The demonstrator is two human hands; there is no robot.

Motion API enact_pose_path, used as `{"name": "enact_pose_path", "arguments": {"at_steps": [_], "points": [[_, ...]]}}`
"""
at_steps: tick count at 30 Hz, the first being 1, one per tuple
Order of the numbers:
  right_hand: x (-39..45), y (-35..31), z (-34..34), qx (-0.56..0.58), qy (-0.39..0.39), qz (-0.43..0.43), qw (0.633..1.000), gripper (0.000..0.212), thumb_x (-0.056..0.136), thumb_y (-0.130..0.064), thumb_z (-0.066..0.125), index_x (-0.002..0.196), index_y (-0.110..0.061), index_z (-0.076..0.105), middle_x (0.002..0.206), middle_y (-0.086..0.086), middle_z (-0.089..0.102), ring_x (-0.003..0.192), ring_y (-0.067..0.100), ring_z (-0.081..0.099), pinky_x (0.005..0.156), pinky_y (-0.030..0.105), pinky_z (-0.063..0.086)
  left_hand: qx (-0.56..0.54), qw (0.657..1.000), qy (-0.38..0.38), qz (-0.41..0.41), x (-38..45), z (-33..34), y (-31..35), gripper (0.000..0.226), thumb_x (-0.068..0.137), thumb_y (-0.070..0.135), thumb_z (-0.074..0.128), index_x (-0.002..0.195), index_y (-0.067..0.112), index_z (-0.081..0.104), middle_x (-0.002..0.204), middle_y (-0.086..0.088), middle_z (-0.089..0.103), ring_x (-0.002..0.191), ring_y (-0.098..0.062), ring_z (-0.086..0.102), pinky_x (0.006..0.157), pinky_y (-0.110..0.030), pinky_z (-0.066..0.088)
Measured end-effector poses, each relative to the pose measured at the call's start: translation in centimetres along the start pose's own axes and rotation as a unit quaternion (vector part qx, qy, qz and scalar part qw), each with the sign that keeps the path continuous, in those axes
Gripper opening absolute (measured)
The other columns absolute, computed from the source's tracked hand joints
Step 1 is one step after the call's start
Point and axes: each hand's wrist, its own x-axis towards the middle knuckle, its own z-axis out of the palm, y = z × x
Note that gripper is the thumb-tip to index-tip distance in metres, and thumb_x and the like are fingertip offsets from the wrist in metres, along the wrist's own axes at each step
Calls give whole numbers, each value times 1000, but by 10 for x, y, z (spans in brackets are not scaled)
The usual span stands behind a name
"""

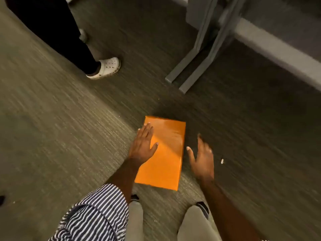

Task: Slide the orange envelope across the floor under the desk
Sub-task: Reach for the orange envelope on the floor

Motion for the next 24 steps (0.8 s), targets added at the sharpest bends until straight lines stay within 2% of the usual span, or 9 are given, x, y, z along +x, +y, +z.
{"name": "enact_pose_path", "arguments": {"at_steps": [3,7,11,15,19,22,24], "points": [[10,27,60,3,-10,26,1000,73,99,-47,51,158,-17,20,152,20,43,137,37,43,112,49,40,-13,998,-15,-61,12,49,-45,75,97,43,49,156,9,15,166,-11,11,154,-27,10,125,-44,18],[10,55,127,10,-47,72,996,73,99,-52,46,158,-16,19,157,17,38,142,33,38,115,47,36,-34,985,-105,-134,9,113,-91,74,99,43,47,157,21,6,167,-8,8,153,-27,12,124,-43,21],[6,74,173,53,-98,82,990,69,99,-52,48,156,-20,26,153,15,43,137,34,44,110,47,42,-134,959,-154,-196,-2,155,-119,80,99,35,52,156,31,-4,168,-4,6,153,-27,16,121,-48,27],[8,89,204,132,-144,143,970,75,95,-50,59,157,-27,23,151,12,47,131,34,51,105,53,47,-234,945,-110,-202,-6,176,-124,90,97,25,58,152,43,-12,168,0,5,153,-25,14,118,-56,29],[12,91,216,224,-142,170,949,90,92,-33,69,158,-37,7,142,0,52,121,29,58,100,51,52,-284,935,-65,-203,-6,180,-128,92,94,22,63,150,53,-3,165,3,19,149,-23,25,116,-54,34],[17,94,215,249,-129,180,943,84,90,-30,72,154,-43,19,133,-8,54,113,21,59,95,44,53,-304,929,-50,-204,1,170,-127,90,92,21,66,148,57,6,161,2,29,145,-24,35,113,-54,40],[17,95,210,233,-115,186,948,80,87,-38,74,152,-41,27,134,-5,60,105,17,60,91,39,53,-302,934,-33,-189,9,157,-123,87,90,24,69,146,60,13,157,3,38,140,-23,43,109,-52,45]]}}
